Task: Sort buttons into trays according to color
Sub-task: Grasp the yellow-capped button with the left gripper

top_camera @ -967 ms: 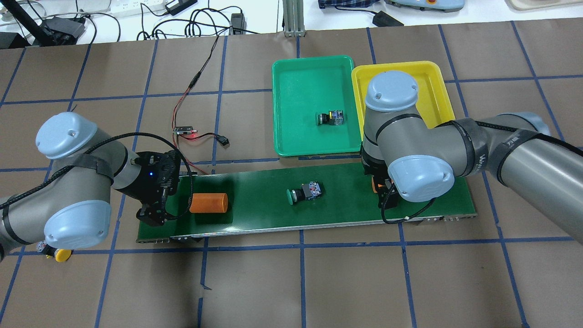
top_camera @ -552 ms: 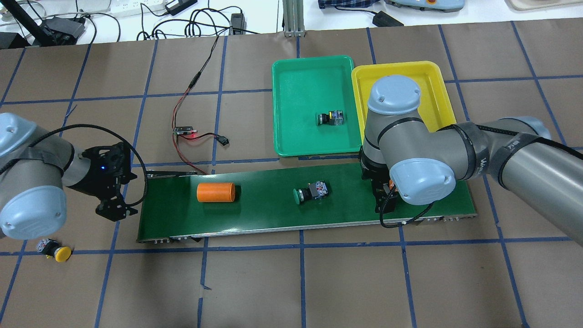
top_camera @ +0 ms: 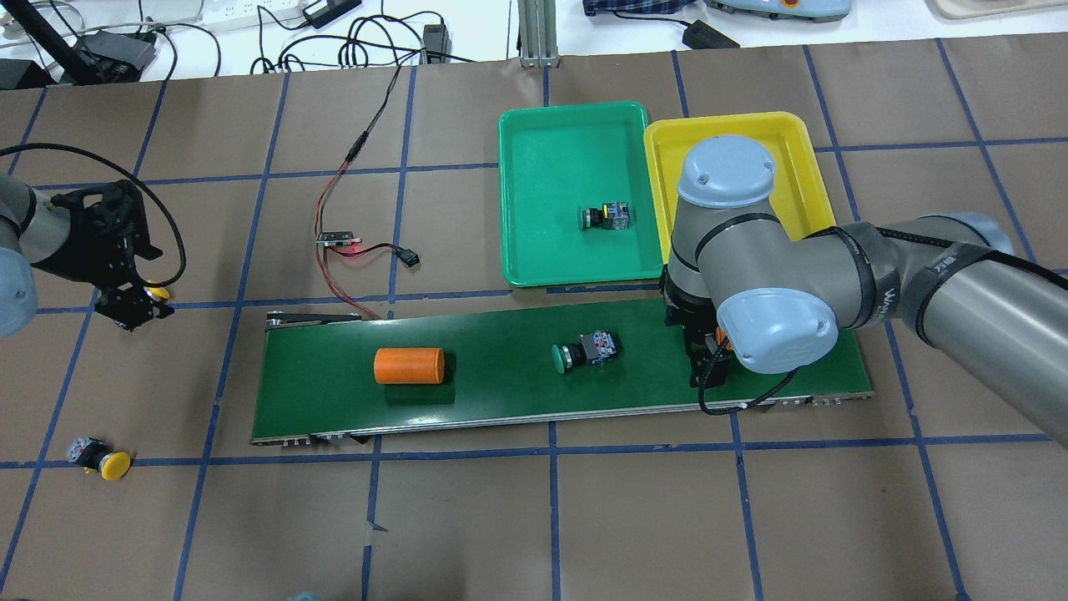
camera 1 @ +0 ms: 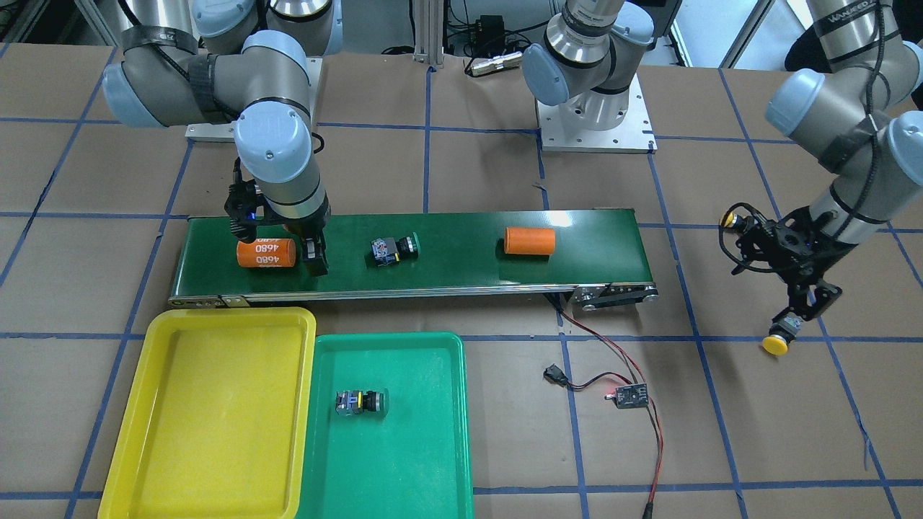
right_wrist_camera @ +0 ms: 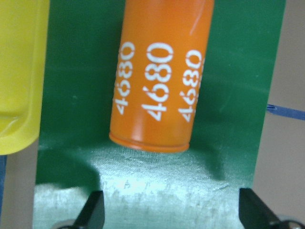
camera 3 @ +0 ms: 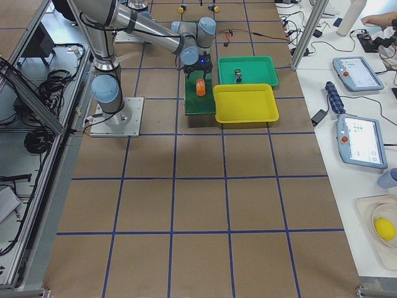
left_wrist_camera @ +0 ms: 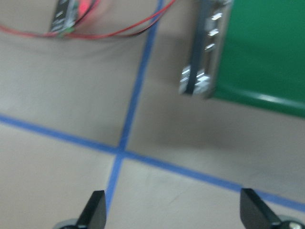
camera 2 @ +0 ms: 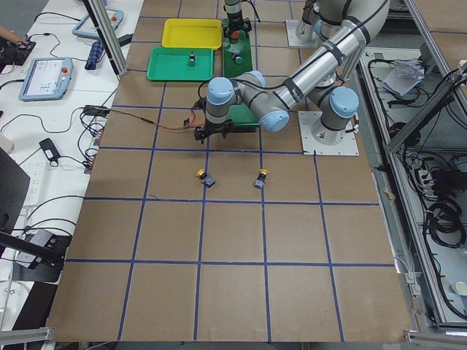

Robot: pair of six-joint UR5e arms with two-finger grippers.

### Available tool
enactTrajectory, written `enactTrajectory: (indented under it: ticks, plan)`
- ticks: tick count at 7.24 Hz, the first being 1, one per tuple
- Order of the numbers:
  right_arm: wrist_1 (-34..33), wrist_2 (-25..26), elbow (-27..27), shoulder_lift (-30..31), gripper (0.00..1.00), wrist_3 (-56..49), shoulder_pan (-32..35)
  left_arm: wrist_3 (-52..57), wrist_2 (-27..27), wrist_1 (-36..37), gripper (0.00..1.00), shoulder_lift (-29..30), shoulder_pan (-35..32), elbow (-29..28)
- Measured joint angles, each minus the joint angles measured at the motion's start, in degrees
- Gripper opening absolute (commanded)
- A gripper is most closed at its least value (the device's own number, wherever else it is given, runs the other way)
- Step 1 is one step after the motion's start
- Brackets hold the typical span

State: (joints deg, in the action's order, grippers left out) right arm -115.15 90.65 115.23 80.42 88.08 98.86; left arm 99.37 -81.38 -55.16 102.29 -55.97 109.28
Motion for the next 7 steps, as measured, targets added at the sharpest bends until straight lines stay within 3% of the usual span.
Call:
enactTrajectory:
  ticks: [2, 5, 6, 7]
  plan:
    - [-0.4, -0.4, -0.1, 0.1, 1.0, 3.7, -0.1, -4.3, -0.2, 2.3, 1.0, 6.7, 1.9, -4.4]
    - [-0.4, -0.2, 0.0, 0.1, 1.0, 5.8, 0.3, -5.2, -0.4, 6.7, 1.0, 13.3, 6.6, -4.6]
    - [-0.4, -0.2, 0.1, 0.1, 1.0, 5.7, 0.3, -5.6, -0.7, 7.1, 0.91, 13.9, 7.3, -3.6]
    - [-0.5, -0.1, 0.1, 0.1, 1.0, 5.7, 0.3, -6.0, -1.2, 7.3, 0.35, 14.0, 8.2, -2.1]
